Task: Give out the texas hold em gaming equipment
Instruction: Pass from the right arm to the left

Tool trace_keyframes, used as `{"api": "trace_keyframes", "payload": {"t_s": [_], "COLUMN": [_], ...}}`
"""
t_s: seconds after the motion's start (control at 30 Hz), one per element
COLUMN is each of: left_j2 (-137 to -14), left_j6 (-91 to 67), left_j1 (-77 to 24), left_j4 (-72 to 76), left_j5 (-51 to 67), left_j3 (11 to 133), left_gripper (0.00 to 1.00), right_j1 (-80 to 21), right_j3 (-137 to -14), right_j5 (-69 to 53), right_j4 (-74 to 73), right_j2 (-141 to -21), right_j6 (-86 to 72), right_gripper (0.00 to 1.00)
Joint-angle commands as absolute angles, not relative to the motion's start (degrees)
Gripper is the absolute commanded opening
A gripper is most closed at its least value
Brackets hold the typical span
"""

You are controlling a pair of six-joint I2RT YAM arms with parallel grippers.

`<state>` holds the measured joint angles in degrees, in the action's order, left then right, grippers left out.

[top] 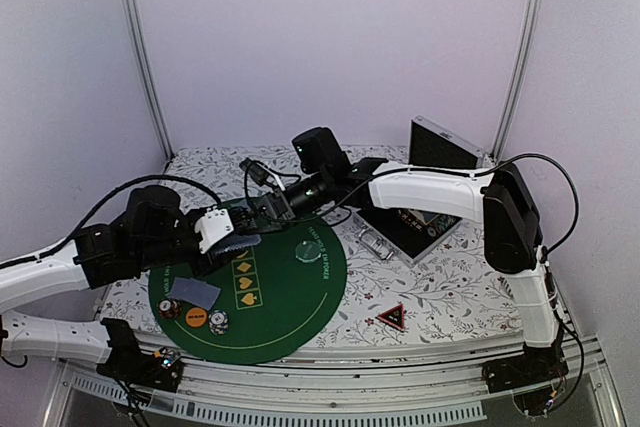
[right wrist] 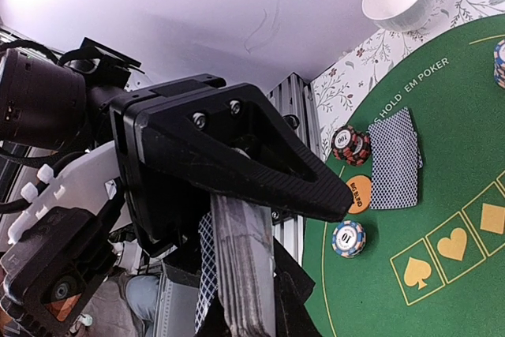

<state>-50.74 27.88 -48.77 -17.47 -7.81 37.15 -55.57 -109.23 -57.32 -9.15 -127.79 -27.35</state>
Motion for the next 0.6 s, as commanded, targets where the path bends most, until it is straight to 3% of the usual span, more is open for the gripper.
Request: {"api": "trace_keyframes", "payload": {"t_s": [0.0, 0.2, 0.57], "left_j2": [-48.9, -48.9, -48.1], "left_j6": [27.5, 27.6, 27.6], "left_j1": [-49.0, -49.0, -49.0], "left_j4": [-16.7, -16.6, -16.3], "left_j5": [-7.4, -7.8, -8.1], "left_j3": [37.9, 37.8, 37.5], "left_gripper": [0.56, 0.56, 0.56], "right_j1": [-57.0, -57.0, -54.7], "right_j3": [-109.1, -109.2, -106.2], "right_j5": [-59.4, -57.5, -47.2], "right_j4": [-9.7, -10.6, -18.1], "right_j2": [-124.5, -124.5, -120.9], "right_j6": [-25.9, -26.1, -23.5], "right_gripper": [0.08, 0.34, 0.39]}}
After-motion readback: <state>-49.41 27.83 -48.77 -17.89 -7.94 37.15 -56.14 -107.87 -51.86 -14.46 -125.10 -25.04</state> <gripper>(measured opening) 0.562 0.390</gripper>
